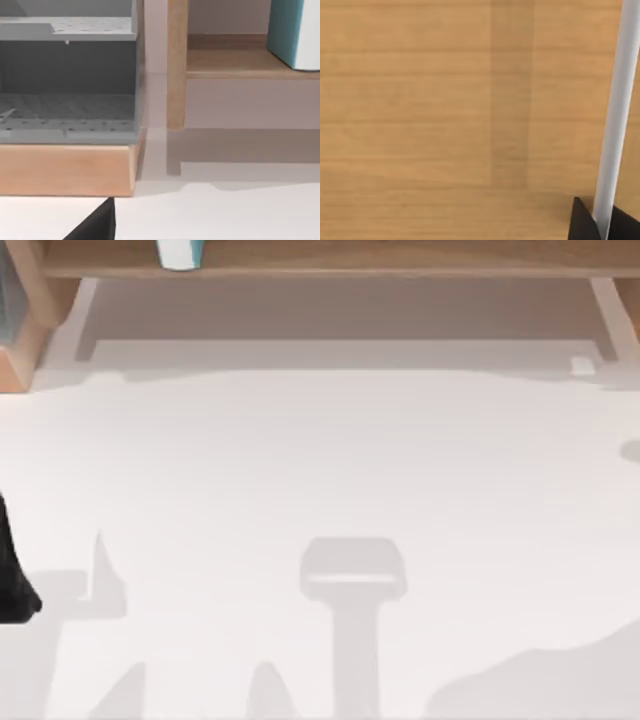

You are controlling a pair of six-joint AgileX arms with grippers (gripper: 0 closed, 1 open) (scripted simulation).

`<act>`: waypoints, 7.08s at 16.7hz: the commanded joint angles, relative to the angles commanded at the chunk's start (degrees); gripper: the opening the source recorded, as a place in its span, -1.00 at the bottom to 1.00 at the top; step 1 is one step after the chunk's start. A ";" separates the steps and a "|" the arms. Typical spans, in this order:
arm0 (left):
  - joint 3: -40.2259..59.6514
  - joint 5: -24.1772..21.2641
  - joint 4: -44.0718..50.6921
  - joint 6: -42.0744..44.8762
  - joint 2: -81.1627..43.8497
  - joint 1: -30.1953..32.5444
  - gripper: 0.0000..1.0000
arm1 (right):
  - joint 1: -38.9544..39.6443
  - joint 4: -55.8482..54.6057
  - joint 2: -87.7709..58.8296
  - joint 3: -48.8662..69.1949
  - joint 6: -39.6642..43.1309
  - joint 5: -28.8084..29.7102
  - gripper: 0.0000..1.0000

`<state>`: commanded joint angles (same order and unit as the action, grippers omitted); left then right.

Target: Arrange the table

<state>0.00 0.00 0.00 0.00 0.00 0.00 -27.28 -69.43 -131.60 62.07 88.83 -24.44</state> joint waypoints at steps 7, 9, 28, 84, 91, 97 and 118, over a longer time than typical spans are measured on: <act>0.00 0.00 0.00 0.00 0.00 0.00 1.00 | 2.32 5.61 -4.31 9.82 0.04 2.30 -1.00; 0.00 0.00 0.00 0.00 0.00 0.00 1.00 | 2.32 5.61 -4.31 9.82 0.04 2.30 -1.00; 0.00 0.00 0.00 0.00 0.00 0.00 1.00 | 2.32 5.61 -4.31 9.82 0.04 2.30 1.00; 42.37 11.75 -31.97 0.47 -73.41 12.81 1.00 | 27.28 69.43 131.60 -62.08 -88.83 24.44 1.00; 60.77 16.55 -45.92 0.38 -106.51 18.53 1.00 | 27.28 69.43 131.60 -62.08 -88.83 24.44 1.00; 64.51 17.50 -48.74 0.36 -112.29 19.76 1.00 | 27.28 69.43 131.60 -62.08 -88.83 24.44 1.00; 69.81 16.63 -46.88 0.32 -115.77 18.94 -0.21 | 27.28 69.43 131.60 -62.08 -88.83 24.44 1.00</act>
<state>69.81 16.63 -46.88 0.32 -115.77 18.94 0.00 0.00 0.00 0.00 0.00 0.00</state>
